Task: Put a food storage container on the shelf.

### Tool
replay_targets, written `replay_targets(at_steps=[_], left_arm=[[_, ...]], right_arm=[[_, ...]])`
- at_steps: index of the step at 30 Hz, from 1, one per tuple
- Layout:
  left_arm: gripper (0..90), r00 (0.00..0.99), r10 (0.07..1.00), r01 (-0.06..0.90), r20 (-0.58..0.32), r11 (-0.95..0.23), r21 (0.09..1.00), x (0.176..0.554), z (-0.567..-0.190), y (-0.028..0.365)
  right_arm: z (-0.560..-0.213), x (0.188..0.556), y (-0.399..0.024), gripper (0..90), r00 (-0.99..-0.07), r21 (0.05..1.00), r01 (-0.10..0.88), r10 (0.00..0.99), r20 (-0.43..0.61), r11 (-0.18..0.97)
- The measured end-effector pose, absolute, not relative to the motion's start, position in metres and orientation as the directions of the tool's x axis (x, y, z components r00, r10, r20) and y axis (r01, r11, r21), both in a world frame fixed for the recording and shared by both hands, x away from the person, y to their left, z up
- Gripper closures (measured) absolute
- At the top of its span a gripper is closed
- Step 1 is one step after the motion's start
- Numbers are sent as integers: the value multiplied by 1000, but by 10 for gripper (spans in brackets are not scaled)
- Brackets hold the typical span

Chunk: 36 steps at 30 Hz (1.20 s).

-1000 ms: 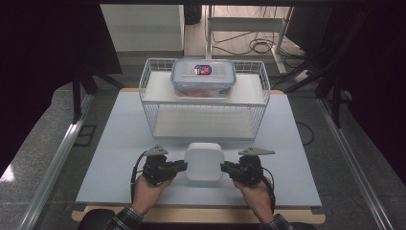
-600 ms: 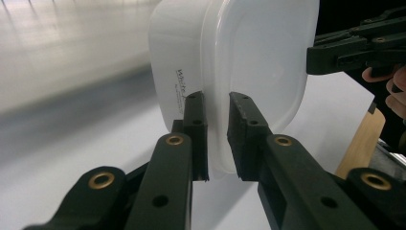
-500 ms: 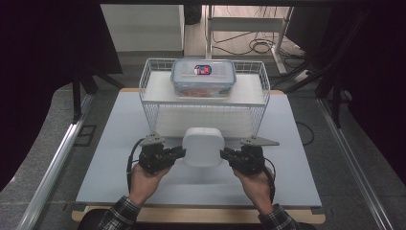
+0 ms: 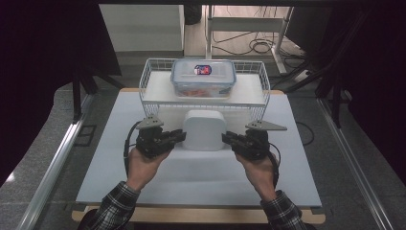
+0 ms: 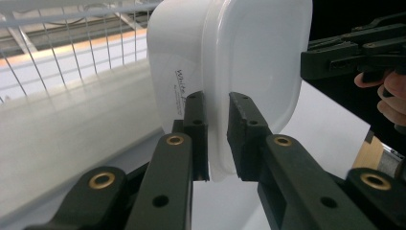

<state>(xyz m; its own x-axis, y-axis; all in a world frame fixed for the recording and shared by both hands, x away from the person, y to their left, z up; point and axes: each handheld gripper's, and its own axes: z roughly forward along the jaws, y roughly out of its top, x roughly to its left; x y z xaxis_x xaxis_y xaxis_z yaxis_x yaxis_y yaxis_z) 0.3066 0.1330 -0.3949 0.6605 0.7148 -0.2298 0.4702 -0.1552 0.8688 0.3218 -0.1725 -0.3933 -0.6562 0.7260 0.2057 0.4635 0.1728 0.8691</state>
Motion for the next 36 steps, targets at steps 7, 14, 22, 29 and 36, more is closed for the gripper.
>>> replay_targets(at_steps=[7, 14, 22, 29, 36], left_arm=[[792, 661, 718, 451, -221, -144, 881, 312, -376, 137], [792, 662, 720, 431, -210, -135, 892, 316, -357, 141], [792, 660, 723, 417, -204, -127, 900, 322, -338, 143], [792, 662, 721, 410, -208, -116, 905, 330, -320, 146], [792, 661, 719, 405, -215, -101, 909, 339, -304, 148]], right_arm=[[-373, 328, -169, 771, -666, 883, 439, 720, 196, 166], [-354, 335, -166, 771, -676, 896, 413, 714, 182, 163], [-335, 342, -164, 771, -681, 906, 393, 712, 172, 157], [-316, 350, -162, 771, -685, 914, 378, 708, 170, 146], [-299, 358, -160, 771, -686, 921, 365, 707, 169, 135]])
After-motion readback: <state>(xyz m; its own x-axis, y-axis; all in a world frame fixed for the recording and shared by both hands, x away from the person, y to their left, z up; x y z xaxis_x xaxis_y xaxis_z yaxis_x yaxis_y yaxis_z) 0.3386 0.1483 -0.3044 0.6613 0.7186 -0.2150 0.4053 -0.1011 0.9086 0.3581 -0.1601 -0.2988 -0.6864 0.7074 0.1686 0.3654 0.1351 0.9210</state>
